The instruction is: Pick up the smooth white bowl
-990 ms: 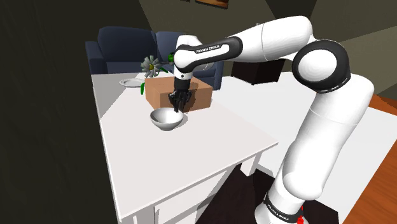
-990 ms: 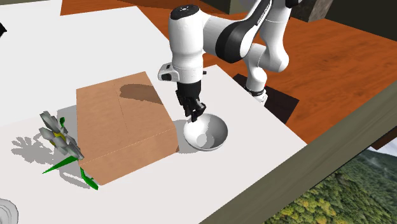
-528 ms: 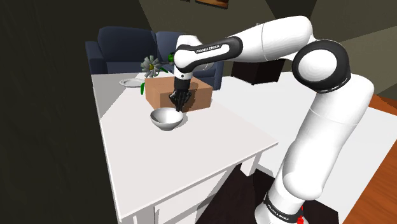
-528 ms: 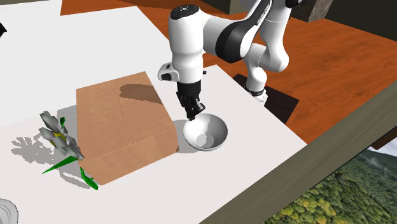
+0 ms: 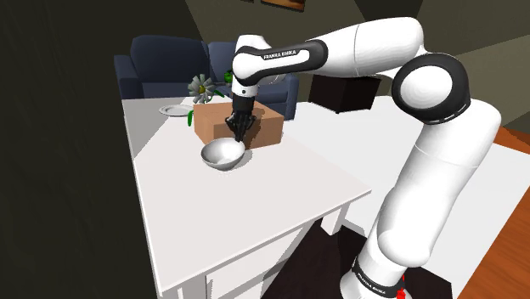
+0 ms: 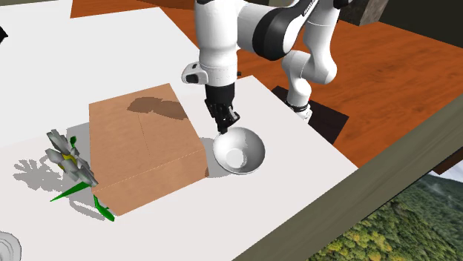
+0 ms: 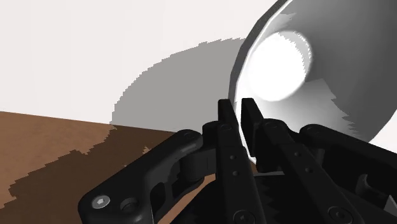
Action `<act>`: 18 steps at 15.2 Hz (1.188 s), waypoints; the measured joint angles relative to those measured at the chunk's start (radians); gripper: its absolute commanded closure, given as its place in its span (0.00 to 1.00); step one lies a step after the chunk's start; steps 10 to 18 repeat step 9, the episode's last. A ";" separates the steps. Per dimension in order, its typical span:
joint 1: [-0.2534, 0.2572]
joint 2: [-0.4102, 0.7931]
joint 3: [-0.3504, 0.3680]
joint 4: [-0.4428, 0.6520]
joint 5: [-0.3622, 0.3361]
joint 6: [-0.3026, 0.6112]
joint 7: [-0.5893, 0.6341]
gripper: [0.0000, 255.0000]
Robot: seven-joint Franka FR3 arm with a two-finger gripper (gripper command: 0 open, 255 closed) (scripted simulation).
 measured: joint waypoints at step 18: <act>-0.001 -0.003 -0.001 0.112 -0.002 -0.115 0.005 1.00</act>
